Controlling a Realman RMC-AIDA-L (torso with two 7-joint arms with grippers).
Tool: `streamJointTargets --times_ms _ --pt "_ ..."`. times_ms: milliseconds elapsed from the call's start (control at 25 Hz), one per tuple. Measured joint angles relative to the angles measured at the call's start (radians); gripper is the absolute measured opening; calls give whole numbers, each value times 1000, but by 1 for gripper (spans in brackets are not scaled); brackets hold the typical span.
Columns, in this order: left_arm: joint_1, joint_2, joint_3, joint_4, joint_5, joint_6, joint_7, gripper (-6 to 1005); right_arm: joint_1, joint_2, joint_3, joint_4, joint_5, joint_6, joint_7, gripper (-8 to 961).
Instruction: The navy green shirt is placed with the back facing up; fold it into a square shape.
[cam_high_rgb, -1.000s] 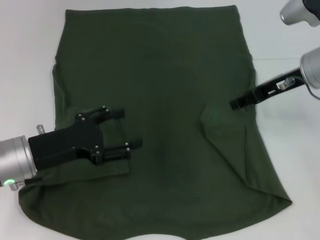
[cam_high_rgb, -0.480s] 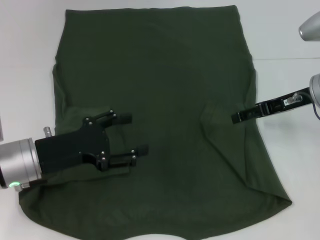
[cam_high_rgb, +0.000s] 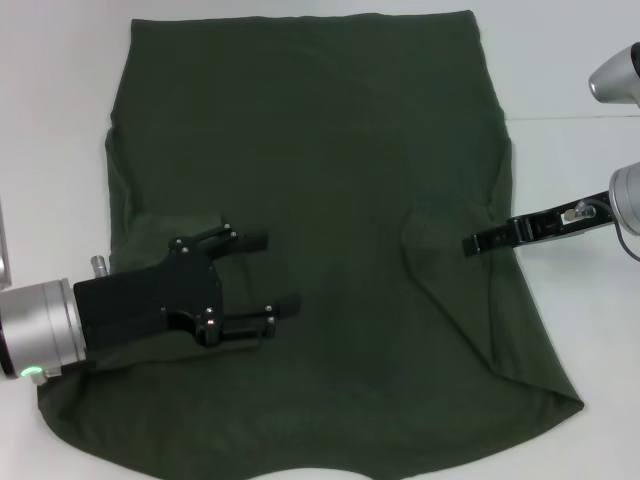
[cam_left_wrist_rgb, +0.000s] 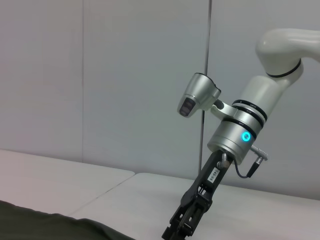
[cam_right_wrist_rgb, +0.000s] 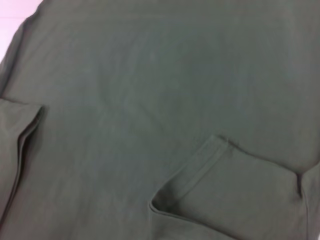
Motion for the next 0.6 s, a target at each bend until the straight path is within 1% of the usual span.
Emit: streamJointTargets --times_ms 160,280,600 --pt "0 0 3 -1 0 -2 0 877 -1 7 2 19 1 29 -6 904" --pt "0 -1 8 -1 1 -5 0 877 -1 17 1 32 1 46 -12 901" --pt "2 -2 13 -1 2 -8 2 877 -1 29 1 36 11 68 -30 893"
